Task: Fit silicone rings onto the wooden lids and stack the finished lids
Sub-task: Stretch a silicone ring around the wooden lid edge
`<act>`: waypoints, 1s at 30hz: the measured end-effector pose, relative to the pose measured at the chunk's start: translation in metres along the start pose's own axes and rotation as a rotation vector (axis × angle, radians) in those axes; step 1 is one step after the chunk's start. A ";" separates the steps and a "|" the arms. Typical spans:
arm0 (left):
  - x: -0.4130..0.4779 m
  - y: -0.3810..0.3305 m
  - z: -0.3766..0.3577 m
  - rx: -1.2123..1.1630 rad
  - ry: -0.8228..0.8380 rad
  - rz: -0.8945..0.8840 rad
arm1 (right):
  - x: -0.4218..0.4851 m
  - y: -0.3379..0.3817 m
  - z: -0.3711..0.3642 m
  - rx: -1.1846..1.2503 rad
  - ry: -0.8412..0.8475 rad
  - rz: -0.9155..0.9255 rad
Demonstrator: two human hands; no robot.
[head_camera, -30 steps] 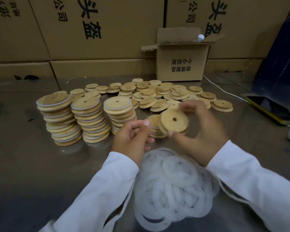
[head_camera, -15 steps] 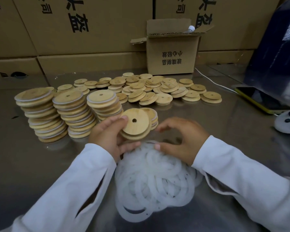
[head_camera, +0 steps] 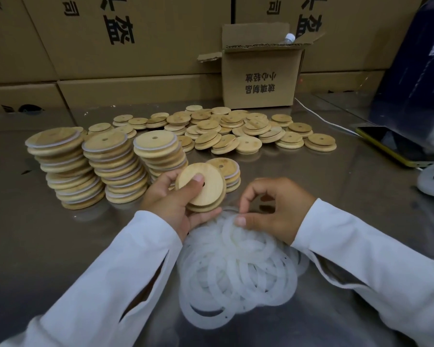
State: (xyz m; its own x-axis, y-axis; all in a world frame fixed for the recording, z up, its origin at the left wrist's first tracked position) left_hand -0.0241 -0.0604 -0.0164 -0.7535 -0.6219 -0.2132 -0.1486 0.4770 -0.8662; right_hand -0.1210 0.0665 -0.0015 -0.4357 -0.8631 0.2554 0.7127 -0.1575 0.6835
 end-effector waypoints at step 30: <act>-0.015 0.008 -0.017 0.336 0.351 -0.147 | -0.011 0.028 0.007 0.376 -0.663 0.091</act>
State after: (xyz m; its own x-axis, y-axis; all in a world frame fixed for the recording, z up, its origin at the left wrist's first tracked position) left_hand -0.0251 -0.0365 -0.0120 -0.9185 -0.3937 0.0371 -0.0988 0.1377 -0.9855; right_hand -0.1002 0.0752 0.0192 -0.7075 -0.3782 0.5970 0.5780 0.1765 0.7968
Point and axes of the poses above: each hand's wrist, its own x-axis towards the middle knuckle, its own z-axis out of the back of the hand, y = z × x, the point moved 4 cm from there along x, towards the middle knuckle, and after that the axes turned 4 degrees about z, right-handed, at the moved point
